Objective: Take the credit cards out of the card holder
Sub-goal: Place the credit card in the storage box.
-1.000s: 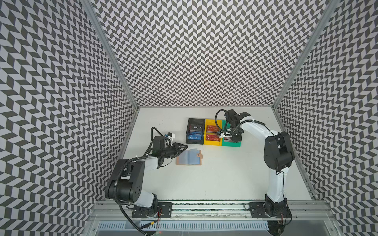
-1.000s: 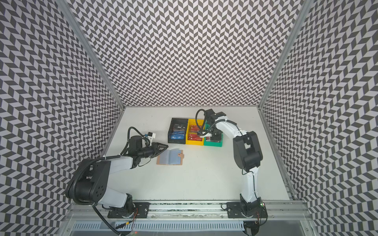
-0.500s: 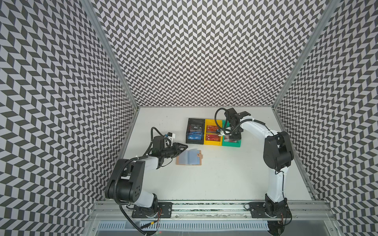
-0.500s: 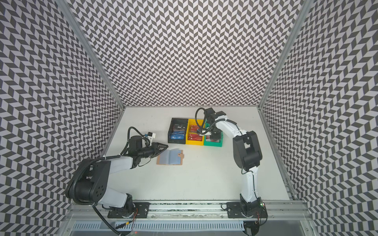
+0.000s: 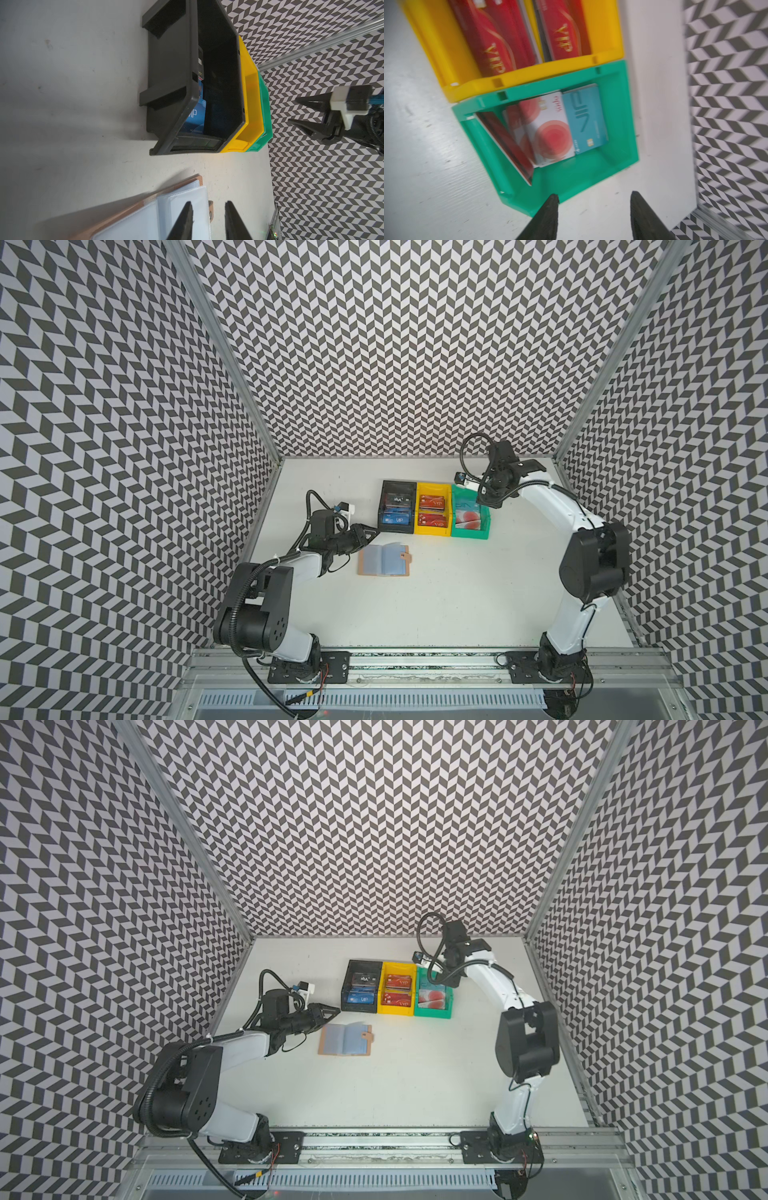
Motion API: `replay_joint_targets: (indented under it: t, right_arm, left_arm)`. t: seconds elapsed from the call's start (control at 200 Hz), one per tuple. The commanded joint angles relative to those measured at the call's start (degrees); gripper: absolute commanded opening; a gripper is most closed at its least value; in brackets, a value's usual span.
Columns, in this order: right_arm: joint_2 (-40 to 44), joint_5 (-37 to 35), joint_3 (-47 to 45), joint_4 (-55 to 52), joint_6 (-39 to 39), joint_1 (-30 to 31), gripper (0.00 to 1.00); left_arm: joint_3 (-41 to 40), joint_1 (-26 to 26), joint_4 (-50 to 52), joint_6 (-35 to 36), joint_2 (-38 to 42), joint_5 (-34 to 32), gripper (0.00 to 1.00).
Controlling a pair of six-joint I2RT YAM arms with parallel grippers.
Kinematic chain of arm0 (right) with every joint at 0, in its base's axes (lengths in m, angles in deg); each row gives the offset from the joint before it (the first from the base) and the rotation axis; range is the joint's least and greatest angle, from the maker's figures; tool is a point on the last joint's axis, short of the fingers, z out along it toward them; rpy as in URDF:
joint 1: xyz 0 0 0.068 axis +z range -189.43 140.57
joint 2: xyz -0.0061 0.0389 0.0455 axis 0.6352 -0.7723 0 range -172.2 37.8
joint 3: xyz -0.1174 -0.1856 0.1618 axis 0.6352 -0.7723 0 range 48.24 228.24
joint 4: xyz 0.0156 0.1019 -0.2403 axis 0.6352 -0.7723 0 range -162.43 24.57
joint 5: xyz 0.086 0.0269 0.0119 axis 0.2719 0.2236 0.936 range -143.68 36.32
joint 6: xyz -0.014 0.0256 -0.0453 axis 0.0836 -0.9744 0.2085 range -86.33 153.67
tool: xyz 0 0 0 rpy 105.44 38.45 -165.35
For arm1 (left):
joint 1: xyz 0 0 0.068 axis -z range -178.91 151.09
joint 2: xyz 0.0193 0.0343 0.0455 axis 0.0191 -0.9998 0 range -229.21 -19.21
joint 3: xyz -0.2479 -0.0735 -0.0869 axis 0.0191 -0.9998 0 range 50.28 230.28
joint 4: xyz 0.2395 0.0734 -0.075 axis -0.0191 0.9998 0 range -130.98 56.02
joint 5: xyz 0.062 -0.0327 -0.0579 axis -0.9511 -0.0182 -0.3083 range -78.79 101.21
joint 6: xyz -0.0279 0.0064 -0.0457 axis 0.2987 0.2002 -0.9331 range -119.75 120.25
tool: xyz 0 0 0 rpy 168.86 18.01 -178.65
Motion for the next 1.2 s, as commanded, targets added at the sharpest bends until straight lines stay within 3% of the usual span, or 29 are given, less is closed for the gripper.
replay_joint_targets:
  t: [0.0, 0.19, 0.33, 0.706, 0.816, 0.921, 1.061, 1.192]
  right_arm:
    - [0.35, 3.98, -3.12, 5.44, -1.12, 0.04, 0.55]
    - [4.88, 9.30, -10.56, 7.24, -3.57, 0.91, 0.51]
    - [10.46, 14.89, -17.71, 8.24, -2.44, 2.37, 0.32]
    - [7.64, 14.46, -19.07, 8.26, -4.55, 4.59, 0.22]
    - [8.24, 16.03, -21.50, 12.74, -4.34, 3.92, 0.22]
    - [9.54, 22.88, -24.06, 18.44, -6.74, 1.68, 0.24]
    - [13.19, 29.82, -30.58, 29.69, -13.95, -1.75, 0.26]
    - [17.56, 31.73, -39.20, 43.21, -22.83, -4.14, 0.28]
  left_arm:
    - [0.05, -0.17, 0.70, 1.01, 1.64, -0.65, 0.29]
    - [-1.66, -0.17, 0.74, 0.97, 2.70, -1.25, 0.29]
    - [-1.66, -0.14, 0.57, 0.97, 2.08, -0.92, 0.29]
    - [-2.03, 0.21, 1.11, 1.18, 3.15, -1.94, 0.29]
    - [-2.32, 0.12, 2.08, 2.51, 3.87, -7.40, 0.30]
    - [-1.61, -0.44, 2.80, 4.26, 4.04, -13.10, 0.32]
    - [-0.16, -0.76, 2.80, 6.53, 5.33, -20.21, 0.33]
    - [-0.01, -0.83, 0.81, 8.67, 8.03, -27.93, 0.37]
